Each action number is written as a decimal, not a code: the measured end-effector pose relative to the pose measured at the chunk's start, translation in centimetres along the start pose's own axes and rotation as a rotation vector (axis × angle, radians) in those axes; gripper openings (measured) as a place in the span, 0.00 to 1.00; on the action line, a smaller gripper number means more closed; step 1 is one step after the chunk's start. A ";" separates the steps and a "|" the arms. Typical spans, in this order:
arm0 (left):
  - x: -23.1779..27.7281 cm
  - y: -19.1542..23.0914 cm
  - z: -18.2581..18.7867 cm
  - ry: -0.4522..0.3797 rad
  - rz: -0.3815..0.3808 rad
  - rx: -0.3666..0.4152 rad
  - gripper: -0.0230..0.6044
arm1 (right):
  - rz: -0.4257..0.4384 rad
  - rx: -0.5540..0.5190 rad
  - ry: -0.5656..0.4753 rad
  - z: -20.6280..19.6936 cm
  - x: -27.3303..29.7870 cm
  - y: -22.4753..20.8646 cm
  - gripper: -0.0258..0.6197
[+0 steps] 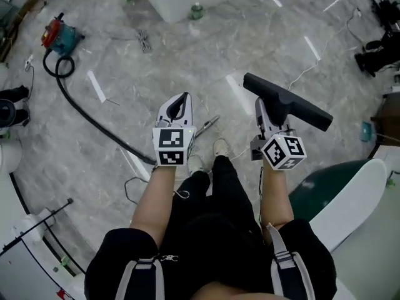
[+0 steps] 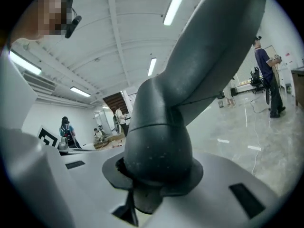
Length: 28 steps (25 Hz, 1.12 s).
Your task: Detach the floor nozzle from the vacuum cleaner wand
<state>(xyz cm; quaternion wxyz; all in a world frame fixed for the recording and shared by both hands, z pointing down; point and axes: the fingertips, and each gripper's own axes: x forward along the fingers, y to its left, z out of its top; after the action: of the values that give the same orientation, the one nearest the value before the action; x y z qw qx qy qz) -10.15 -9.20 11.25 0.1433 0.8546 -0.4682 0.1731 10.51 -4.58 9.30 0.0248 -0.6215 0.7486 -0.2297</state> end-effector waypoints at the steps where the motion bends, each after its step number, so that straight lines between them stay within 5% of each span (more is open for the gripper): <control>1: -1.3 -0.2 2.7 -0.036 0.003 0.016 0.05 | 0.011 -0.012 -0.021 2.0 -0.7 1.4 0.22; 9: -7.5 -2.0 16.6 -0.190 0.003 0.088 0.05 | 0.007 -0.054 -0.157 14.7 -4.4 5.7 0.22; 16: -9.8 -5.8 22.3 -0.253 -0.054 0.153 0.05 | 0.011 -0.072 -0.280 21.4 -7.2 5.8 0.22; 22: -10.8 -8.6 25.2 -0.334 -0.065 0.213 0.05 | 0.057 -0.028 -0.302 22.5 -7.4 5.3 0.22; 28: -10.0 -9.2 25.5 -0.326 -0.052 0.211 0.05 | 0.043 -0.065 -0.311 23.4 -7.2 4.1 0.22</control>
<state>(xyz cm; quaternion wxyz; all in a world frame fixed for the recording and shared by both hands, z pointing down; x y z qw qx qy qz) -3.18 -7.28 -16.72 -0.0204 0.8934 -0.4423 0.0766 15.89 -4.59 -14.94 0.1254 -0.6337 0.7559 -0.1058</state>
